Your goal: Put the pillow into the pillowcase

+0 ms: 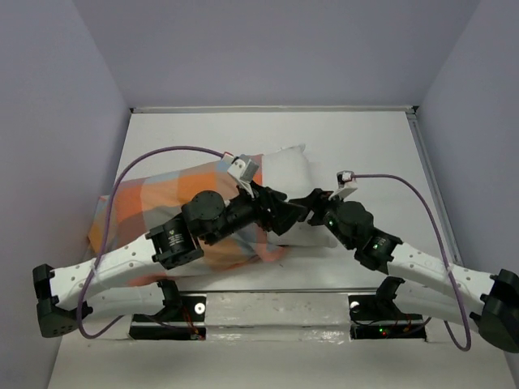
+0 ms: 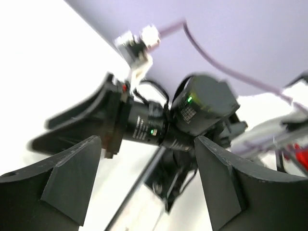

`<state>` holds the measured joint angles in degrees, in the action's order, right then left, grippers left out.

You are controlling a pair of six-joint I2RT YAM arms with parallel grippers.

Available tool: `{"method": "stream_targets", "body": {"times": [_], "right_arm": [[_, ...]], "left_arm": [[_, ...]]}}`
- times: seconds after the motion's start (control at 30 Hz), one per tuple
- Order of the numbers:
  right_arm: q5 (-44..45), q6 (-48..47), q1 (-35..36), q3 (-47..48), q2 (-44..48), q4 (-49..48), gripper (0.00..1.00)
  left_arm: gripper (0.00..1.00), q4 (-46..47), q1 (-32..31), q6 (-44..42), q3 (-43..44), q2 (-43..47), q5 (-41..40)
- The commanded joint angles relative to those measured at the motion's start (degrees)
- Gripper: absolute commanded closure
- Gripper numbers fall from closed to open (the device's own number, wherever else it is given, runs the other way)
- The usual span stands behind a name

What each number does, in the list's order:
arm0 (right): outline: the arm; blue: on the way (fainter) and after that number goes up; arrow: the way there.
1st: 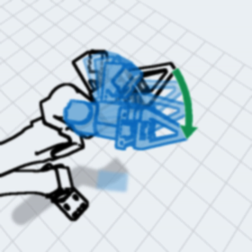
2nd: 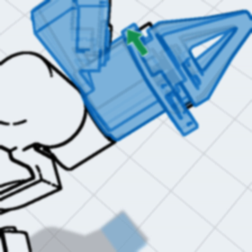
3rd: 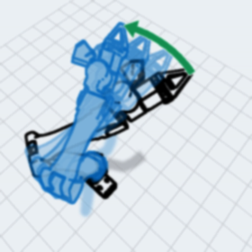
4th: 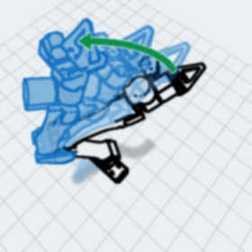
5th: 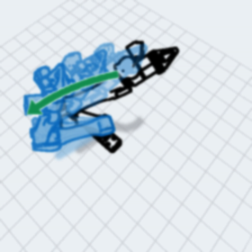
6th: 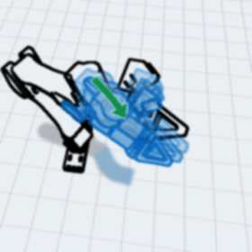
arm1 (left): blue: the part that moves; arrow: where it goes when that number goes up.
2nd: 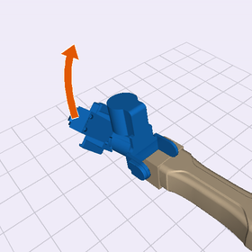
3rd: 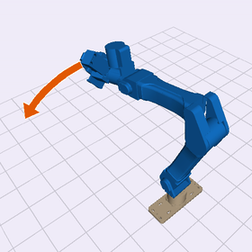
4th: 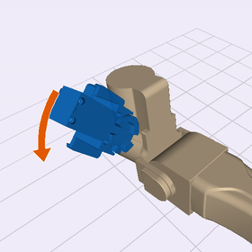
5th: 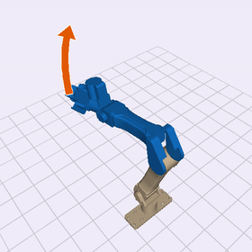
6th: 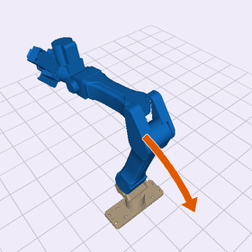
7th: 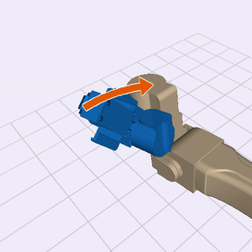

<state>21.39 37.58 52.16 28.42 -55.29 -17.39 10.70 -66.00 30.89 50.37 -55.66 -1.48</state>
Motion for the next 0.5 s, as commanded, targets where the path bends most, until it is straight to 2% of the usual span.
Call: {"method": "stream_targets", "body": {"times": [0.0, 0.07, 0.13, 0.17, 0.33, 0.47], "right_arm": [[-6.3, -3.9, -8.0, 4.3, 3.5, 16.0, 0.34], [-8.6, -5.0, -13.6, 6.3, 2.9, 17.2, 0.36], [-13.2, -8.0, -16.4, 8.9, 1.5, 17.2, 0.37], [-14.0, -8.7, -17.4, 12.4, -0.9, 19.2, 0.37], [-23.7, -12.3, -23.8, 20.3, -8.7, 21.3, 0.25], [-31.0, -12.5, -29.4, 22.5, -11.5, 21.3, 0.22]], "left_arm": [[0.12, -13.1, 0.9, -6.7, 10.5, 0.8, -16.5], [0.14, -18.2, 1.8, -7.7, 16.0, -2.2, -24.0], [0.15, -24.0, 3.2, -10.2, 19.4, -7.7, -26.5], [0.16, -25.5, 5.9, -10.9, 21.9, -9.7, -26.6], [0.25, -31.1, 12.6, -17.6, 26.4, -20.7, -29.6], [0.28, -32.0, 14.5, -21.1, 27.2, -26.1, -31.1]]}}
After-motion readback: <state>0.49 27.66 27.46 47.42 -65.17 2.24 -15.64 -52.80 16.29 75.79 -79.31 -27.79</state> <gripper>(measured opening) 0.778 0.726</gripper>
